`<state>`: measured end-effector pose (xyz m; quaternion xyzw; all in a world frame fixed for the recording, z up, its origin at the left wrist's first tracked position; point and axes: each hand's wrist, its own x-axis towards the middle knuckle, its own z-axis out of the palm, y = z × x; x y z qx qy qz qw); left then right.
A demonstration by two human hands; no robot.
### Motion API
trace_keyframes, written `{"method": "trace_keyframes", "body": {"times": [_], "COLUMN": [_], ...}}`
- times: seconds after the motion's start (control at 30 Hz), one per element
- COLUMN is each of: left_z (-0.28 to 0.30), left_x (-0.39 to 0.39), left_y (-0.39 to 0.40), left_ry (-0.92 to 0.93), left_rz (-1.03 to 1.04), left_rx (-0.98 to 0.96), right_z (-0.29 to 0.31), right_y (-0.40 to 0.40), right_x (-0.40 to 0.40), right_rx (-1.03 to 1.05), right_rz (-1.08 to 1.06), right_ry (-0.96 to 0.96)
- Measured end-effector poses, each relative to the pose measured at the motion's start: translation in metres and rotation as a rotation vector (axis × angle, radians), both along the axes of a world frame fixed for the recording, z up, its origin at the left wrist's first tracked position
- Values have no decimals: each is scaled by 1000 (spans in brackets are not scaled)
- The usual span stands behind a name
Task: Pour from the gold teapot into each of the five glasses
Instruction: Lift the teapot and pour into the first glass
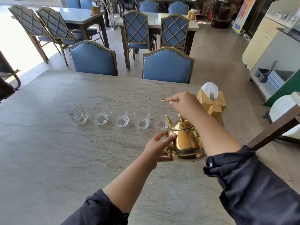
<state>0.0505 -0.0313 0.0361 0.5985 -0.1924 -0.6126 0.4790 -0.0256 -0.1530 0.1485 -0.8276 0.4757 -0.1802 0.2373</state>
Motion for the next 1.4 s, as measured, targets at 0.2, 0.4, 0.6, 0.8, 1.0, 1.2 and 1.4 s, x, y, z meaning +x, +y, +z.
{"method": "trace_keyframes", "body": {"times": [0.2,0.4,0.6,0.8,1.0,1.2,1.4], "left_z": [-1,0,3,6,7,9,8], "left_x": [-1,-1,0,0,0,-2,-3], "left_y": [0,1,1,3,3,4,3], "left_ry": [7,16,21,27,31,32,36], "left_rz": [0,1,17,19,16,9,9], "left_rx": [5,-2,-7,-15,-17,-15,-23], "right_z": [0,2,5,12,15,16,16], "right_y": [-1,-3,-1,1,4,3,2], "right_x": [-1,3,5,8,9,8,8], "right_rx": [13,11,9,17,17,12,3], "right_rz": [7,18,21,14,10,8,21], "right_ry": [24,59,59,77,91,103,114]}}
